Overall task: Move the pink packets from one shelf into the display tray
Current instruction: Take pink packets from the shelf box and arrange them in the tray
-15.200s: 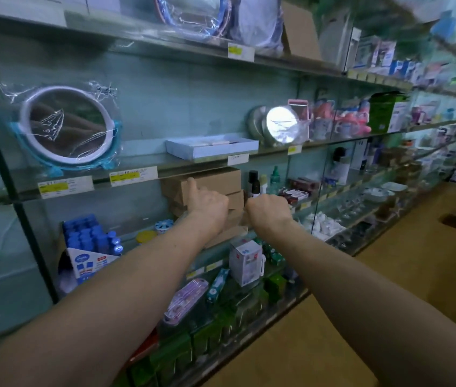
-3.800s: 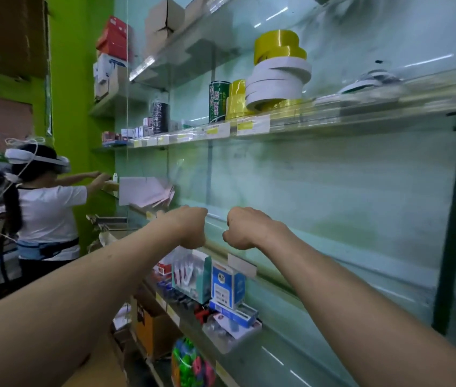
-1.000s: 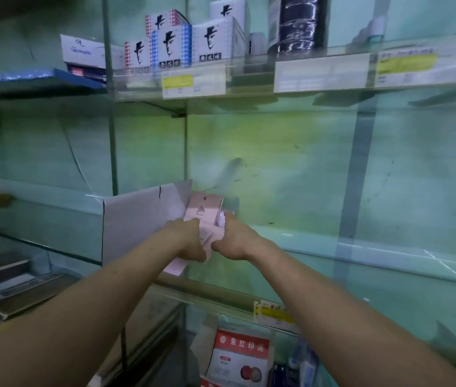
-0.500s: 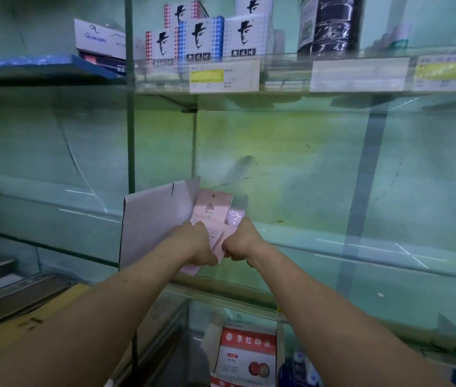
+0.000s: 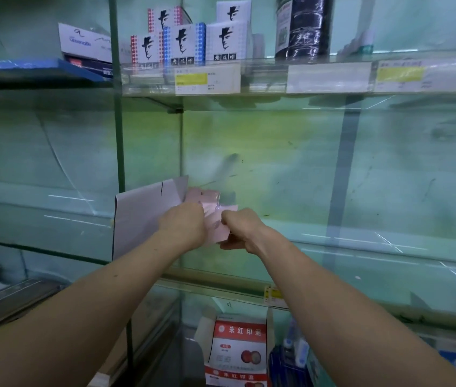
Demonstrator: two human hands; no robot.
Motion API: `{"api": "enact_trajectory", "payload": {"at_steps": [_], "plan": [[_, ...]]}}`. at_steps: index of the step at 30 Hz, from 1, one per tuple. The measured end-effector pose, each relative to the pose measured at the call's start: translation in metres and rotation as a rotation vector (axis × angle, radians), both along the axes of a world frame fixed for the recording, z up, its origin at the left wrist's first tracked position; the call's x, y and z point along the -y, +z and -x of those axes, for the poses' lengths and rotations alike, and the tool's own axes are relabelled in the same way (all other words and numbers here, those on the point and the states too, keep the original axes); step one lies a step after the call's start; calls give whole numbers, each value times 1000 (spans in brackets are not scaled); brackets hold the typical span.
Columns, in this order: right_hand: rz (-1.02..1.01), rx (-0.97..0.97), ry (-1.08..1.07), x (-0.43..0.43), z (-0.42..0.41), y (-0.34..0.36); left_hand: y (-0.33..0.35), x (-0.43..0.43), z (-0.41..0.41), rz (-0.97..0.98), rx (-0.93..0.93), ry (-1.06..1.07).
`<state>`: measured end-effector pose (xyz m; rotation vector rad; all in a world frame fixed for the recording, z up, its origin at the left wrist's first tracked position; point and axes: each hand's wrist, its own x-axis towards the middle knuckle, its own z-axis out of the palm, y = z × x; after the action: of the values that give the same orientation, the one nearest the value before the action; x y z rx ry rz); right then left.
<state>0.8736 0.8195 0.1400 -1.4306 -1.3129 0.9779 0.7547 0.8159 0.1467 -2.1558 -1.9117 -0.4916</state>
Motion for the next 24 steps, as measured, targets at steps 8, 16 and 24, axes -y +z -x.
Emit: {"api": "enact_trajectory", "payload": {"at_steps": [8, 16, 24], "plan": [[-261, 614, -220, 21, -45, 22, 11, 9, -25, -163, 75, -82], [-287, 975, -370, 64, -100, 47, 24, 34, -79, -239, 85, -228], [-289, 1182, -469, 125, -163, 58, 35, 67, -152, -244, 78, -334]]}}
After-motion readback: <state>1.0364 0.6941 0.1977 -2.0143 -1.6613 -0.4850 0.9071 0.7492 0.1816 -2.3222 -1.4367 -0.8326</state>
